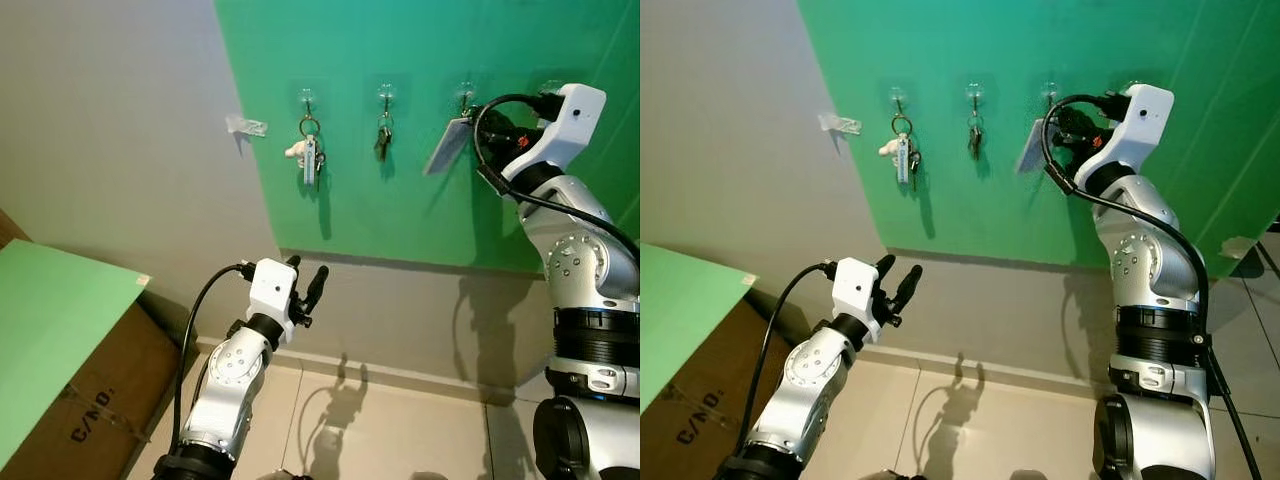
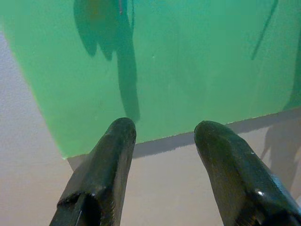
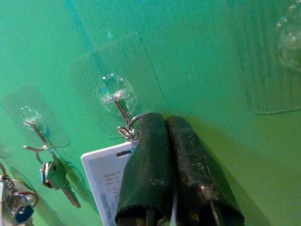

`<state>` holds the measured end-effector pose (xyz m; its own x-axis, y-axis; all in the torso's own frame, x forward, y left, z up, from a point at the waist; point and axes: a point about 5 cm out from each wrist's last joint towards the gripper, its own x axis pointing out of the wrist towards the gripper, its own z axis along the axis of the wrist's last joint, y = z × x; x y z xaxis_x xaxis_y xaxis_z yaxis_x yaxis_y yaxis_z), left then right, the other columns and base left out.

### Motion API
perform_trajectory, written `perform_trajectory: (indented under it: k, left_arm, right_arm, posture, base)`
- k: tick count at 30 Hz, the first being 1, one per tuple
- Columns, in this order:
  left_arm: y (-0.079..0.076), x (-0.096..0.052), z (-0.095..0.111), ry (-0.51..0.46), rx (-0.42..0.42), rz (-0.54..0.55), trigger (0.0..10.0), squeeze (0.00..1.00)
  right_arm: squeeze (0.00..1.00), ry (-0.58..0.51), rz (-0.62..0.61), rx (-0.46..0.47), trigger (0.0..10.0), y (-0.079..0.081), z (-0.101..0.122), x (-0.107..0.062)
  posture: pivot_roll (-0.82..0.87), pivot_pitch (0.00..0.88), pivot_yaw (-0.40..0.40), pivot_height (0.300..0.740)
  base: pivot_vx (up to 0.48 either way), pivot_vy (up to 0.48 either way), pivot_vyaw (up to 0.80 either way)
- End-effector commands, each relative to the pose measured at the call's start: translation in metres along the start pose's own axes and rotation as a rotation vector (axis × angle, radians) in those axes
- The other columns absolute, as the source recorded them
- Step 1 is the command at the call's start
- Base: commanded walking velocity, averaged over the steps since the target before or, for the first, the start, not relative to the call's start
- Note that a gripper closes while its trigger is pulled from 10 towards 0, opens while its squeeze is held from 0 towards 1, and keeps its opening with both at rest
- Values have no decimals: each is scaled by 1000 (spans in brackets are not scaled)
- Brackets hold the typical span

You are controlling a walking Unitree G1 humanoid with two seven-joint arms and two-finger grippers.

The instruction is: Hang keys on a hook

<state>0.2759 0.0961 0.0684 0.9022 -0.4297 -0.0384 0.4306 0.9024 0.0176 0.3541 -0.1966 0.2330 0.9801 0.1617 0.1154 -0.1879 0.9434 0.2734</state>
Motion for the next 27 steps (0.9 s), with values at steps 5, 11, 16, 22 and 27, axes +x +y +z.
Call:
perform_trajectory:
  k: [5,11,16,22,27]
  left_arm:
    - [5,0,-3,19,-2,14,10000,0]
    - [5,0,-3,21,1,18,10000,0]
    - [5,0,-3,25,16,16,10000,0]
    - [5,1,-4,45,35,15,10000,0]
    - [5,2,-5,58,53,17,10000,0]
  right_arm:
    - [0,7,17,8,0,4,2,2]
    - [0,40,43,17,0,6,-2,0]
    - [1000,87,20,-59,10000,3,-12,0]
    - [1000,72,1,-153,10000,1,-13,0]
    - [1000,60,-3,-197,10000,2,-13,0]
  posture:
    - [-252,0,117,740]
    - [-251,0,116,740]
    - [-248,0,114,740]
    - [-247,0,114,740]
    - [-248,0,114,740]
  base:
    - [0,0,0]
    - [0,0,0]
    - [0,0,0]
    - [0,0,0]
    - [0,0,0]
